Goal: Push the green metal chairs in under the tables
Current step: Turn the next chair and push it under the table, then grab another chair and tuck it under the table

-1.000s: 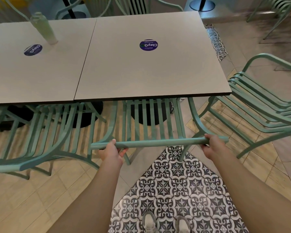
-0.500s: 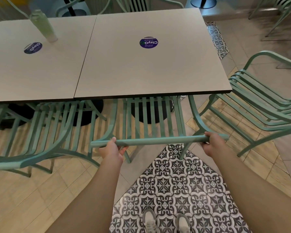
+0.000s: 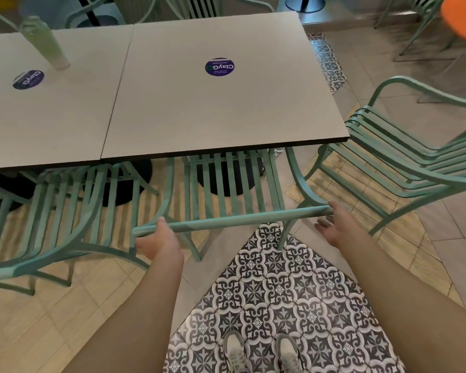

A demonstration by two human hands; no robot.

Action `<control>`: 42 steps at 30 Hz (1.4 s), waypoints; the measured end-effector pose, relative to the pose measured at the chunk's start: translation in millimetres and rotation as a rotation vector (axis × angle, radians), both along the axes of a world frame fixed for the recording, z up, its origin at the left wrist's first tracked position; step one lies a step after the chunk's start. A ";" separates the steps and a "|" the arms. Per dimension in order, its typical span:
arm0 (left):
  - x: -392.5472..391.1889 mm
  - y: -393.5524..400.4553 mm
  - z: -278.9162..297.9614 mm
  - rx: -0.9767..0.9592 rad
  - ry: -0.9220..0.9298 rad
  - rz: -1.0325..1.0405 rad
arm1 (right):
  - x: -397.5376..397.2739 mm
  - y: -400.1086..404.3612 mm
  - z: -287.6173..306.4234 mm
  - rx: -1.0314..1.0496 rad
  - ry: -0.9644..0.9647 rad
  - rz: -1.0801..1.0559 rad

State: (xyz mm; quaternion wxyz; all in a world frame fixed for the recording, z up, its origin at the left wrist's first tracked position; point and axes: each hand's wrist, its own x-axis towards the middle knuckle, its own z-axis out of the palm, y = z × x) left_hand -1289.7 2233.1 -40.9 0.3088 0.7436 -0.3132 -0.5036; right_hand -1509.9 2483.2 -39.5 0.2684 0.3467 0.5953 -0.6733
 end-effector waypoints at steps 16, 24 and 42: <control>-163.5 200.4 60.3 -1.022 -0.557 -1.486 | -56.0 208.9 38.5 0.939 0.800 0.912; -327.2 397.9 93.6 -1.379 -0.494 -1.882 | -158.9 394.2 98.2 1.228 0.894 0.880; -644.6 620.7 82.8 -1.323 -0.627 -2.176 | -422.0 571.4 95.8 1.341 0.903 1.006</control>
